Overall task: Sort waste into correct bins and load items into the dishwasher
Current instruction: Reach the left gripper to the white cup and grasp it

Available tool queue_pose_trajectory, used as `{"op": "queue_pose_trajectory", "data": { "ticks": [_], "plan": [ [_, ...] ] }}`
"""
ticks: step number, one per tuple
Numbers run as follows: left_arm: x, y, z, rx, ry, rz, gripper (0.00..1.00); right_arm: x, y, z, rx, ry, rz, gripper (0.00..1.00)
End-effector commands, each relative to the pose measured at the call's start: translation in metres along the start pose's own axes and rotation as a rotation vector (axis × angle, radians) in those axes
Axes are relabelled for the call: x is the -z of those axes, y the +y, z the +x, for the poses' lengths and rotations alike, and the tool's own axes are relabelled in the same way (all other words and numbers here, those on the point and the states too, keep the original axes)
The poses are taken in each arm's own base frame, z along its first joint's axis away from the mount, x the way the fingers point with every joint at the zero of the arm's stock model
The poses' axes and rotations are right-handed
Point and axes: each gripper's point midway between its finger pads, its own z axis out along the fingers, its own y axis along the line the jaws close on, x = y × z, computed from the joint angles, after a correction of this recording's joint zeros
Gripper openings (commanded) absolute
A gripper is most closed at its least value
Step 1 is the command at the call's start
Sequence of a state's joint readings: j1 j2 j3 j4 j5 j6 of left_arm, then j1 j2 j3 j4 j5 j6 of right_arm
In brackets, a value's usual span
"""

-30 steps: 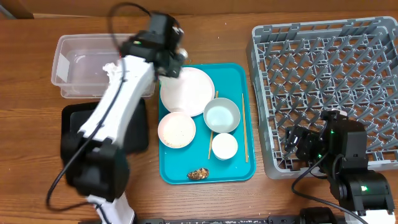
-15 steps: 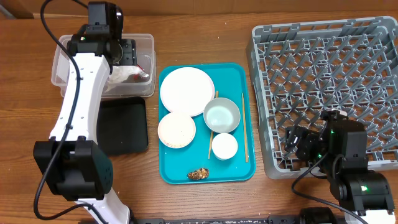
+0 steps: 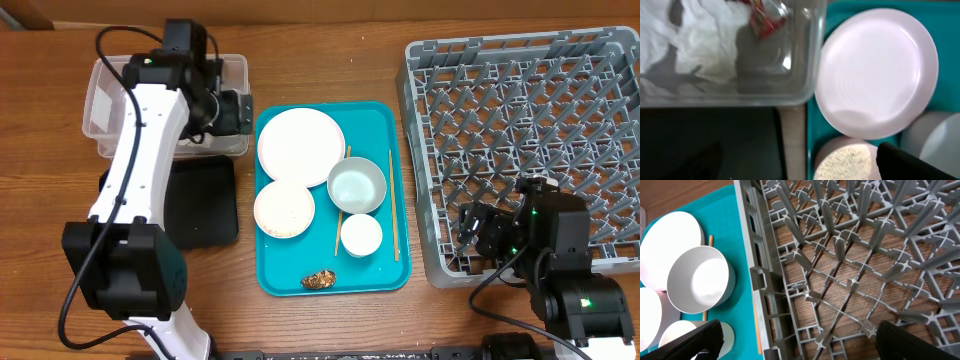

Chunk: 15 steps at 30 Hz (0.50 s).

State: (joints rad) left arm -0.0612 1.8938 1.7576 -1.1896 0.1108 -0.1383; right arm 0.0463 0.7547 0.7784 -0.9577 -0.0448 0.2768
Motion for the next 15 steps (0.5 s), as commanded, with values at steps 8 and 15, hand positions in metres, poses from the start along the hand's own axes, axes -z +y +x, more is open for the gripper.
{"op": "queue_pose_trajectory", "data": {
  "ticks": [8,15],
  "plan": [
    [0.002,-0.032,0.035,0.132,0.161,0.145,0.98,0.008,0.003,-0.011,-0.003,-0.039,-0.007,1.00],
    [0.005,-0.042,0.069,0.088,0.278,0.072,0.93,0.008,0.003,-0.011,-0.004,-0.039,-0.006,1.00]
  ]
}}
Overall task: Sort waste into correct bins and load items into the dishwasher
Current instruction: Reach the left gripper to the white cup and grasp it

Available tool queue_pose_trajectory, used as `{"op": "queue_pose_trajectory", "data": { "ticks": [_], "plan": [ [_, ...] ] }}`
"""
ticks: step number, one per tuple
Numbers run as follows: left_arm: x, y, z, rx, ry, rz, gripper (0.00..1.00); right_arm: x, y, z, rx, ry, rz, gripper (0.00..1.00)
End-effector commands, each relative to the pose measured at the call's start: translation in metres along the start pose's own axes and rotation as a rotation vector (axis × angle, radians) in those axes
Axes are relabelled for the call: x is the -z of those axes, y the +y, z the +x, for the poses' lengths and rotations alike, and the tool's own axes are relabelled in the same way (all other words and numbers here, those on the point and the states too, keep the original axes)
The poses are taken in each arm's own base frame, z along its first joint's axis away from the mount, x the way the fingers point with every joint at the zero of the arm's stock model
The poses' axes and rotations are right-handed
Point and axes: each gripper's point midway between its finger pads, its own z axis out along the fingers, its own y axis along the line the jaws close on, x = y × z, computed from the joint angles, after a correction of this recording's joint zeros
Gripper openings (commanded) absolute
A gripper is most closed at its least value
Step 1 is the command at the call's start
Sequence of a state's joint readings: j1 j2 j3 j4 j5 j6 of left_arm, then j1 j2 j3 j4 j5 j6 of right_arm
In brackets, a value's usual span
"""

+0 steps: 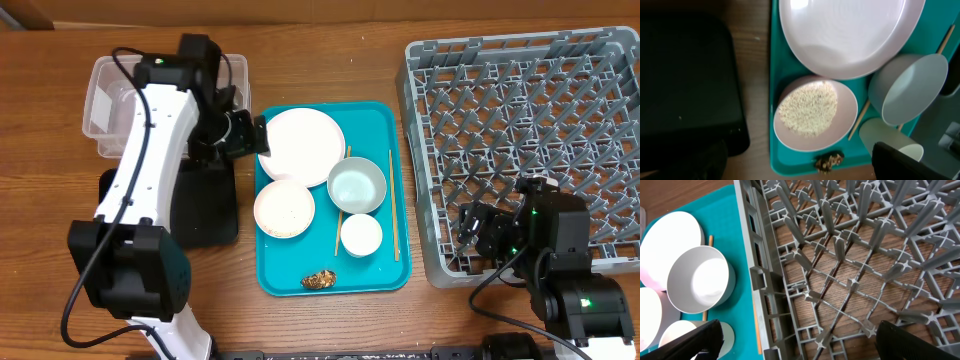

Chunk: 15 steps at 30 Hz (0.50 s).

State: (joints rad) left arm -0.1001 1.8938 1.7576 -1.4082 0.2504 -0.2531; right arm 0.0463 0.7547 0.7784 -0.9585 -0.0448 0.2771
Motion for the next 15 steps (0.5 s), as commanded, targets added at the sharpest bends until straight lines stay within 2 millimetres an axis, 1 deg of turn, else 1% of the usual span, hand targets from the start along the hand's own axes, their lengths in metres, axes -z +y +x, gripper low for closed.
{"op": "queue_pose_trajectory", "data": {
  "ticks": [1,4,8,11,12,15],
  "plan": [
    [-0.006,-0.011,0.013,-0.031,0.038,-0.044,0.93,0.008,0.003,-0.011,-0.003,-0.039,-0.007,1.00],
    [-0.007,-0.016,0.027,-0.056,0.076,-0.084,0.93,0.008,0.003,-0.010,-0.003,-0.037,-0.005,1.00],
    [-0.003,-0.014,0.044,-0.031,0.100,-0.168,0.93,0.008,0.003,-0.010,-0.003,-0.034,-0.004,1.00],
    [0.002,-0.022,0.057,-0.065,0.113,-0.183,0.93,0.008,0.002,-0.010,-0.004,-0.033,-0.004,1.00],
    [0.007,-0.024,0.067,-0.092,0.114,-0.211,0.94,0.008,0.002,-0.010,-0.003,-0.033,-0.004,1.00],
    [0.020,-0.026,0.085,-0.126,0.104,-0.271,0.94,0.008,0.002,-0.009,-0.003,-0.032,-0.004,1.00]
  ]
}}
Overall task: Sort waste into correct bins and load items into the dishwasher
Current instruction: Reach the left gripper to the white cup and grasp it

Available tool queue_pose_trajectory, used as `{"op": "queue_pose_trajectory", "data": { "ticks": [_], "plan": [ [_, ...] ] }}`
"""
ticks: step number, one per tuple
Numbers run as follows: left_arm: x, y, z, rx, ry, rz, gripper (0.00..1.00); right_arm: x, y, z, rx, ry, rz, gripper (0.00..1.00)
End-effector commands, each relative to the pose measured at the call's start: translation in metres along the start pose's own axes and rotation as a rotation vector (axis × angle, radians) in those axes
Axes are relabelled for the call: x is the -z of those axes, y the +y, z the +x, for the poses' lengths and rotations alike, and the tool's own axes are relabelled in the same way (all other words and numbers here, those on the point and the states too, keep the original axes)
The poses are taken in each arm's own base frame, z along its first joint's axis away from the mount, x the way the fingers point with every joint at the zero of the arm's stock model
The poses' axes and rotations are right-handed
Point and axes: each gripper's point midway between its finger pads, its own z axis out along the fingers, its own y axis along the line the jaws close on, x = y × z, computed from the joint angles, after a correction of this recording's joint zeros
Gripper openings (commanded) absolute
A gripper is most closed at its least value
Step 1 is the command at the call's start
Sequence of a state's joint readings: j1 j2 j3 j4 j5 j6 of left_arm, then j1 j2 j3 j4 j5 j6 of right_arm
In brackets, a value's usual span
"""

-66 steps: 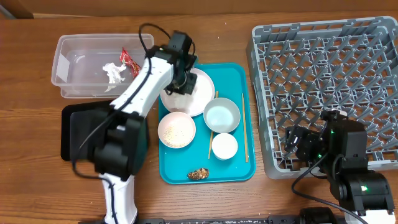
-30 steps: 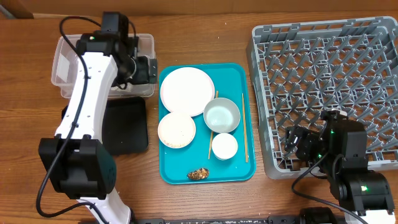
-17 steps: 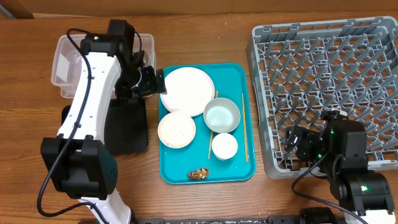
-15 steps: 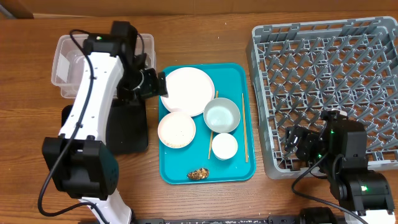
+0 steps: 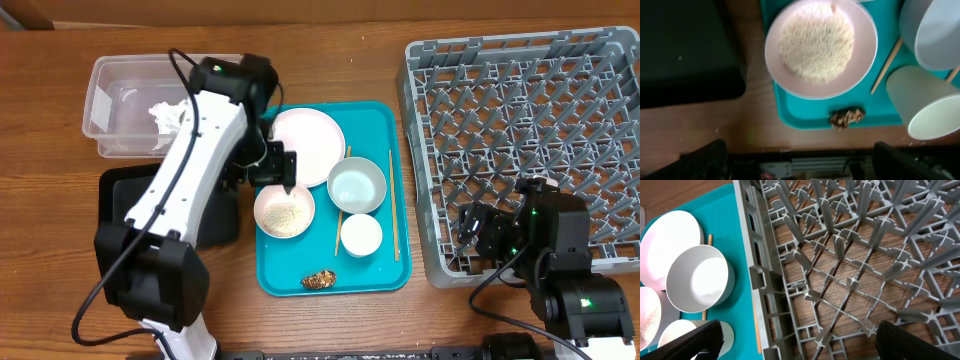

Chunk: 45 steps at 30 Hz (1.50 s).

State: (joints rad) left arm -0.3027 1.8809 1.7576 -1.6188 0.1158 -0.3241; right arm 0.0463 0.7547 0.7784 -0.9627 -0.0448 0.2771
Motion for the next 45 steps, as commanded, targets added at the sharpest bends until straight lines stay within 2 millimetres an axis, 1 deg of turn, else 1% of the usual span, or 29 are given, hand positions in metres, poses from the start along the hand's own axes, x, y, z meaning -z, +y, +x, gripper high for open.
{"op": "queue_pose_trajectory", "data": {
  "ticks": [1,3,5,8,10,13,16,20,23,24,26,27,29,31,32,33,34,35,42,45],
  "plan": [
    [0.025,-0.002,0.025,-0.026,-0.086,-0.085,0.95,0.008,0.003,-0.010,-0.003,-0.036,-0.005,1.00],
    [0.032,-0.011,0.035,-0.073,-0.143,-0.108,0.95,0.008,0.003,-0.010,-0.003,-0.034,-0.005,1.00],
    [0.036,-0.021,0.041,-0.131,-0.203,-0.122,0.96,0.008,0.003,-0.010,-0.003,-0.034,-0.005,1.00],
    [0.037,-0.045,0.044,-0.217,-0.297,-0.094,0.98,0.008,0.003,-0.010,-0.003,-0.035,-0.005,1.00],
    [0.033,-0.060,0.043,-0.265,-0.337,-0.072,1.00,0.008,0.003,-0.010,-0.003,-0.035,-0.005,1.00],
    [0.018,-0.088,0.039,-0.346,-0.353,0.000,1.00,0.008,0.003,-0.010,-0.003,-0.035,-0.005,1.00],
    [-0.001,-0.108,0.038,-0.411,-0.326,0.081,1.00,0.008,0.003,-0.010,-0.003,-0.035,-0.005,1.00],
    [-0.027,-0.112,0.029,-0.408,-0.295,0.072,0.99,0.008,0.003,-0.010,-0.003,-0.034,-0.005,1.00],
    [-0.045,-0.115,0.023,-0.409,-0.265,0.069,0.89,0.008,0.003,-0.010,-0.003,-0.034,-0.005,1.00],
    [-0.050,-0.117,0.022,-0.409,-0.250,0.073,0.88,0.008,0.003,-0.010,-0.003,-0.034,-0.005,1.00],
    [-0.062,-0.121,0.024,-0.409,-0.205,0.085,0.81,0.008,0.003,-0.010,-0.003,-0.034,-0.005,1.00],
    [-0.068,-0.122,0.024,-0.408,-0.185,0.087,0.80,0.008,0.003,-0.010,-0.003,-0.034,-0.005,1.00],
    [-0.081,-0.123,0.025,-0.403,-0.136,0.086,0.70,0.008,0.003,-0.010,-0.003,-0.034,-0.005,1.00],
    [-0.093,-0.124,0.025,-0.398,-0.094,0.082,0.54,0.008,0.003,-0.010,-0.004,-0.034,-0.005,1.00],
    [-0.098,-0.125,0.026,-0.396,-0.076,0.085,0.43,0.008,0.003,-0.010,-0.003,-0.034,-0.005,1.00],
    [-0.102,-0.125,0.027,-0.394,-0.060,0.086,0.28,0.008,0.003,-0.010,-0.003,-0.034,-0.005,1.00],
    [-0.104,-0.126,0.028,-0.393,-0.050,0.091,0.08,0.008,0.003,-0.010,-0.003,-0.034,-0.005,1.00],
    [-0.104,-0.127,0.029,-0.393,-0.044,0.100,0.04,0.008,0.003,-0.010,-0.003,-0.034,-0.005,1.00],
    [-0.100,-0.130,0.026,-0.394,-0.057,0.110,0.04,0.008,0.003,-0.010,-0.003,-0.034,-0.005,1.00],
    [-0.095,-0.131,0.033,-0.400,-0.024,0.131,0.04,0.008,0.003,-0.010,-0.003,-0.034,-0.005,1.00]
  ]
}}
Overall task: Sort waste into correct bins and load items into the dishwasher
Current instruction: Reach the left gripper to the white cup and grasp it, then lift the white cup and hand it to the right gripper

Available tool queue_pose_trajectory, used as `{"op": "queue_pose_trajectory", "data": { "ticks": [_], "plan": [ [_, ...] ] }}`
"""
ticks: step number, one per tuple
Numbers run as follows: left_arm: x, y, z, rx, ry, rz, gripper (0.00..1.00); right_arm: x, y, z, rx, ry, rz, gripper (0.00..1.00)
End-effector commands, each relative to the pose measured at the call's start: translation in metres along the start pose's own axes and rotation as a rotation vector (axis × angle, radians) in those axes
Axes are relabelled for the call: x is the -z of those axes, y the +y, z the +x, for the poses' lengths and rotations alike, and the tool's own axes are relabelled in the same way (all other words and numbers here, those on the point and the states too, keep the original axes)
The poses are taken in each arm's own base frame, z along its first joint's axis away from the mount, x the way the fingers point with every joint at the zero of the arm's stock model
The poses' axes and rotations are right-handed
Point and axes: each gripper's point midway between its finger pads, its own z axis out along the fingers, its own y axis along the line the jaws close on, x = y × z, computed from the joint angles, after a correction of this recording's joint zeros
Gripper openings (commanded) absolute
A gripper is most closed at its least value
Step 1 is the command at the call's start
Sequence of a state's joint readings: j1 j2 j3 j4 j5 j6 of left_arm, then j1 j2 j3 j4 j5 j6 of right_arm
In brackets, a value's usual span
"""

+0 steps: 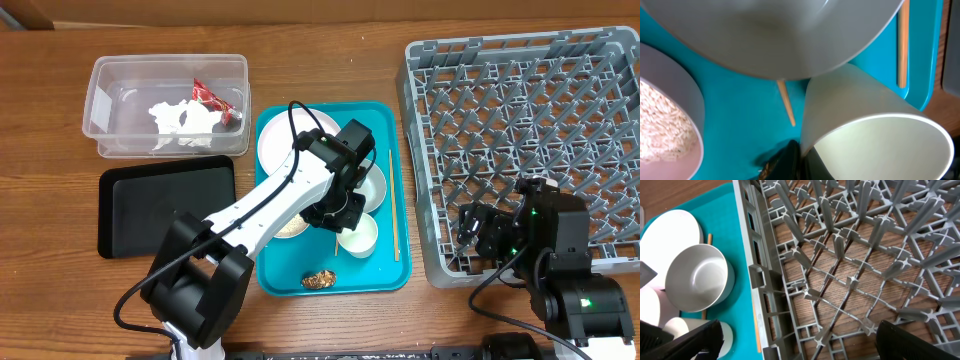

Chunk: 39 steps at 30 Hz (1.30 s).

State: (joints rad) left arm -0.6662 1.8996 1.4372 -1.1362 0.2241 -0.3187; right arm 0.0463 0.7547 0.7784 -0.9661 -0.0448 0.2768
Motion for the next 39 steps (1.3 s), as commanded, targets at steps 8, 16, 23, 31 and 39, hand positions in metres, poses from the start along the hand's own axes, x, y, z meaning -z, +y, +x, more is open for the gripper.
{"op": "queue_pose_trajectory", "data": {
  "ticks": [8,16,23,31,39],
  "plan": [
    [0.077,-0.020,-0.018,-0.079,-0.068,0.216,0.04,0.009,-0.018,-0.013,-0.048,-0.063,0.110,1.00],
    [0.169,-0.047,-0.063,-0.109,-0.268,0.825,0.04,0.015,0.023,-0.065,-0.129,-0.249,-0.106,1.00],
    [0.221,-0.040,-0.092,-0.143,-0.389,1.092,0.04,0.050,0.136,-0.075,0.134,-0.221,-0.753,1.00],
    [0.247,-0.052,-0.071,-0.281,-0.373,1.268,0.04,0.051,0.158,-0.071,0.272,-0.198,-0.914,1.00],
    [0.236,-0.056,-0.073,-0.254,-0.359,1.217,0.04,0.064,0.179,-0.074,0.404,-0.228,-1.097,1.00]
  ]
}}
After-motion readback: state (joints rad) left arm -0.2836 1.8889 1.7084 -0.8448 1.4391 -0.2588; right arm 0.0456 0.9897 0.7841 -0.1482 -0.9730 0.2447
